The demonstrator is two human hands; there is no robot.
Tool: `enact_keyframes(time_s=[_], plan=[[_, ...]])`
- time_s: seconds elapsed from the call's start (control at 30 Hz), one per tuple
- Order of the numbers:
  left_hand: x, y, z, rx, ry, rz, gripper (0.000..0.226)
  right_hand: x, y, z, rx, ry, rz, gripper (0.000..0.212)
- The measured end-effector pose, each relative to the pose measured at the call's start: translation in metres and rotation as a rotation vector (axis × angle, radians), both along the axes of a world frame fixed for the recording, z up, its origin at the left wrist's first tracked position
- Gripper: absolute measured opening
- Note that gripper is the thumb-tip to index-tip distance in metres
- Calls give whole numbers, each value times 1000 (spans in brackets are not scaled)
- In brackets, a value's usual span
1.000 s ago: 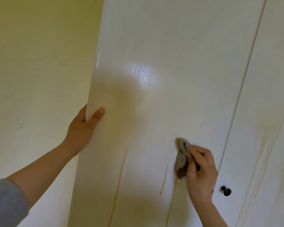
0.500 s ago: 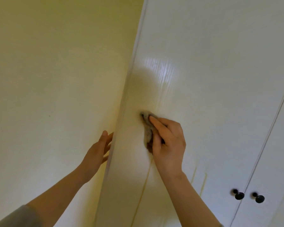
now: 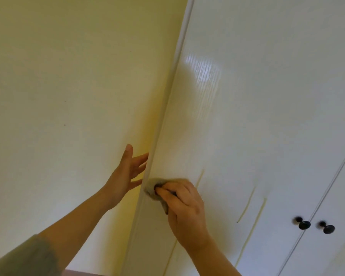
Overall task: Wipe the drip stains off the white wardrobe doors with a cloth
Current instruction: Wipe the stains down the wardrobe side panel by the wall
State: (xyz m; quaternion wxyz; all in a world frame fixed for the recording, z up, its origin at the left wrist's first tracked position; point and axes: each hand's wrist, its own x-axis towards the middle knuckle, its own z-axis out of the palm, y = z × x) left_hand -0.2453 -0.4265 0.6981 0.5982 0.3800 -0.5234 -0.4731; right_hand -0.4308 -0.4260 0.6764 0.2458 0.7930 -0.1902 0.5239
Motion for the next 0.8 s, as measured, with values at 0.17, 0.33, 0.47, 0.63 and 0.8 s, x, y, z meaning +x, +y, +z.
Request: enact_keyframes(time_s=[0.17,0.33,0.47,0.63,0.8], plan=[[-15,-2,10,-159,-142,189,110,-32,14,47,-38,-269,-42,32],[-41,-3,27,-222,-148,298,44,-48,-7,109,-119,-483,-151,34],[-48,-6,24,-236,-109,370,48,-46,-15,89,-123,-385,-150,32],[-48,-7,24,-233,-114,403,52,-45,-6,11,-39,-185,-105,42],[-48,-6,22,-212,-159,420,41,-56,6,-23,71,-178,-52,33]])
